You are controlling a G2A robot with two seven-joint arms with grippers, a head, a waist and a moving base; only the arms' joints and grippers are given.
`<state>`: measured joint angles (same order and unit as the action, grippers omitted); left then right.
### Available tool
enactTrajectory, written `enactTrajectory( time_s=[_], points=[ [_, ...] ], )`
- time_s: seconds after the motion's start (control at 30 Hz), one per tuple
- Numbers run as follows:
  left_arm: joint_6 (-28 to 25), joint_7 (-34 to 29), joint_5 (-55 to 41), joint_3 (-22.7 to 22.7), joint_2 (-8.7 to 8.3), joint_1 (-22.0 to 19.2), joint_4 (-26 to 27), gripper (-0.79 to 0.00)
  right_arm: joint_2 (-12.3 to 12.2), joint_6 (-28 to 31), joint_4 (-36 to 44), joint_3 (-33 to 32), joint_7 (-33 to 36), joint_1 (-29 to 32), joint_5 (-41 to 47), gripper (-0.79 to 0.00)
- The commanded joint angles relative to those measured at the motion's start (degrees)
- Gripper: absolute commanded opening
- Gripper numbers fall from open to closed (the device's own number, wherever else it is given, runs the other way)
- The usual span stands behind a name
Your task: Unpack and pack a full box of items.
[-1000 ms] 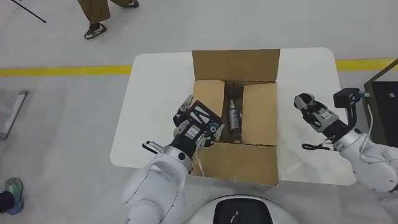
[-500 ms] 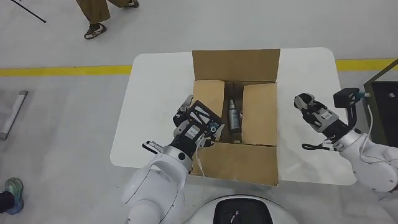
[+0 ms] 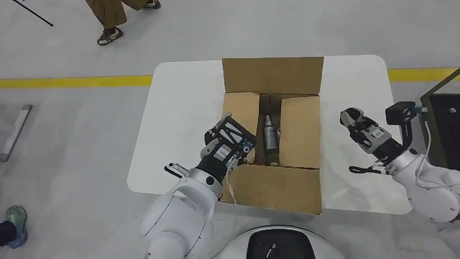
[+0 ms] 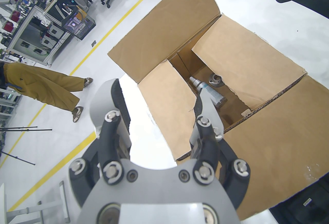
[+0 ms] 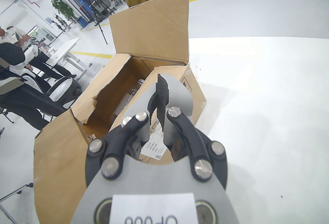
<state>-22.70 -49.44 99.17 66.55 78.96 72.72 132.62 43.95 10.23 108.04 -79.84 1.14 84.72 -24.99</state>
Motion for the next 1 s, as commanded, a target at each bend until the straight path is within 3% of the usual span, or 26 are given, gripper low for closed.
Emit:
enactTrajectory(
  time_s=[0.0, 0.4, 0.6, 0.73, 0.97],
  points=[
    [0.00, 0.00, 0.00, 0.00, 0.00, 0.00, 0.00, 0.000, 0.00, -0.01, 0.00, 0.00, 0.00, 0.00, -0.01, -0.785],
    [0.00, 0.00, 0.00, 0.00, 0.00, 0.00, 0.00, 0.000, 0.50, 0.94, 2.97, -2.66, 0.32, 0.37, -5.93, -0.785],
    [0.00, 0.00, 0.00, 0.00, 0.00, 0.00, 0.00, 0.000, 0.91, -5.41, 1.85, -3.48, 1.86, 0.72, -13.22, -0.785],
    [0.67, 2.28, 0.58, 0.13, -0.08, 0.44, -0.83, 0.000, 1.53, -5.88, -1.47, -1.97, 1.56, -0.02, -13.62, -0.785],
    [2.09, 3.68, 2.16, -4.67, 0.57, -4.52, -5.81, 0.000, 3.17, -6.40, -6.01, 4.03, 0.52, -3.20, -15.03, -0.785]
  ],
)
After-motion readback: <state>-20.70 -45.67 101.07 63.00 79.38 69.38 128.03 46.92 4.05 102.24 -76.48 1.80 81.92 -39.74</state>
